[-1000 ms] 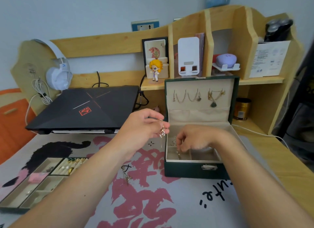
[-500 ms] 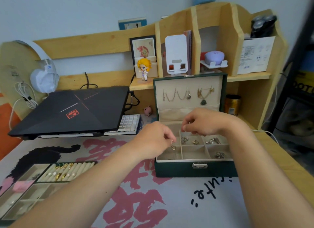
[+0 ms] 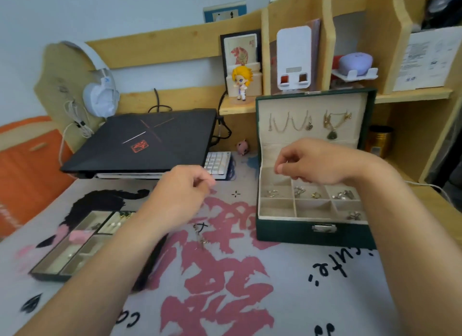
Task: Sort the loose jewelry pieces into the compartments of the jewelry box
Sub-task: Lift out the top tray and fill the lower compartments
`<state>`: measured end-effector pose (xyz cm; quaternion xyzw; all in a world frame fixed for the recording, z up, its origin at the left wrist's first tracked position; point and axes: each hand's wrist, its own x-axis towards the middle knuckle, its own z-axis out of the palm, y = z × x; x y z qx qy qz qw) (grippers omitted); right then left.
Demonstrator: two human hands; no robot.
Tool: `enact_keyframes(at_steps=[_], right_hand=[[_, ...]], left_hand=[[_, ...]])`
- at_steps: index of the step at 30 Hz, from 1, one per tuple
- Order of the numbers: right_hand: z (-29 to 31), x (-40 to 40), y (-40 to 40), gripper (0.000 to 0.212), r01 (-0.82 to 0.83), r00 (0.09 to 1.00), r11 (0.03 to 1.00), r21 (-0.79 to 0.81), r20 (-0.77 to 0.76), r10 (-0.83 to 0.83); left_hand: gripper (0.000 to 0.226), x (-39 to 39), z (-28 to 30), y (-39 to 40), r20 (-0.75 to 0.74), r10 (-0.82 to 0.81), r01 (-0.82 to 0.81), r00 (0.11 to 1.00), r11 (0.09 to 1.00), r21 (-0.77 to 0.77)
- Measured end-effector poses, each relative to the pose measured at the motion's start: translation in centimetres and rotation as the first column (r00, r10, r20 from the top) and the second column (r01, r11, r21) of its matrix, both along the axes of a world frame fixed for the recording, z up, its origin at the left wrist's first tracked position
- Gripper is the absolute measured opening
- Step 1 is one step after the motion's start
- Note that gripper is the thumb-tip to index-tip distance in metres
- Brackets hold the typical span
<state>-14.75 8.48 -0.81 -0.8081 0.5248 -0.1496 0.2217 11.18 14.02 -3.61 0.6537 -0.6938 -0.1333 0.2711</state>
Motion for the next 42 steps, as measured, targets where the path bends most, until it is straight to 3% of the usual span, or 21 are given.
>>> enact_keyframes(at_steps=[3,6,11,15,18,23,25,27,29,31,35,39,42], right_hand=[[-0.1,3.4,0.7,0.013,-0.053,0.997,0.996,-0.066,0.056,0.057],[-0.6,6.6,2.1,0.014,-0.121,0.992,0.991,-0.061,0.032,0.123],[-3.1,11.1,4.4,0.014,-0.179,0.984,0.984,-0.022,0.009,0.179],[-7.2,14.0,5.3,0.016,-0.182,0.976,0.982,-0.044,-0.131,0.175],[-9.3,14.6,5.3,0.013,-0.168,0.964,0.984,-0.061,-0.219,0.151],[-9.4,14.4,4.9,0.017,-0.123,0.975,0.992,-0.03,-0.191,0.115],[-8.7,14.1,4.8,0.026,-0.105,0.984,0.995,0.002,-0.147,0.104],[-8.0,13.6,4.6,0.029,-0.08,0.992,0.995,0.061,-0.091,0.085],[-7.1,13.0,4.3,0.026,-0.07,0.997,0.99,0.125,-0.027,0.074],[-5.9,12.2,4.1,0.021,-0.066,0.997,0.986,0.151,0.047,0.06],[-3.6,11.2,3.8,0.012,-0.156,0.963,0.986,0.065,0.234,0.137],[-2.8,11.1,4.2,0.021,-0.297,0.881,0.953,0.057,0.402,0.251],[-2.4,10.8,4.2,0.018,-0.289,0.826,0.953,0.094,0.528,0.199]], left_hand=[[0.027,4.0,-2.0,2.2,0.129,0.091,-0.12,0.988,0.962,0.245],[0.019,4.3,-5.0,2.5,0.185,0.056,-0.119,0.981,0.929,0.352],[0.014,3.0,-8.3,2.9,0.22,0.071,-0.119,0.973,0.97,0.212],[0.012,3.0,-9.1,3.0,0.206,0.106,-0.134,0.973,0.983,0.128],[0.013,2.5,-8.6,3.0,0.318,0.076,-0.118,0.945,0.986,0.117],[0.023,1.1,-7.8,2.7,0.579,-0.017,-0.083,0.815,0.986,0.147],[0.02,0.9,-7.3,2.5,0.609,-0.071,-0.049,0.79,0.983,0.179],[0.01,1.6,-6.8,2.1,0.551,-0.1,-0.041,0.829,0.97,0.238],[0.024,2.8,-5.9,1.8,0.381,-0.089,-0.044,0.92,0.944,0.326],[0.022,4.2,-3.9,1.8,0.17,-0.054,-0.017,0.984,0.92,0.391],[0.013,5.3,1.2,2.3,-0.088,-0.07,0.098,0.994,0.925,0.367],[0.013,4.2,3.8,2.4,-0.159,-0.127,0.172,0.979,0.935,0.312],[0.012,3.6,4.6,2.3,-0.18,-0.129,0.178,0.975,0.94,0.29]])
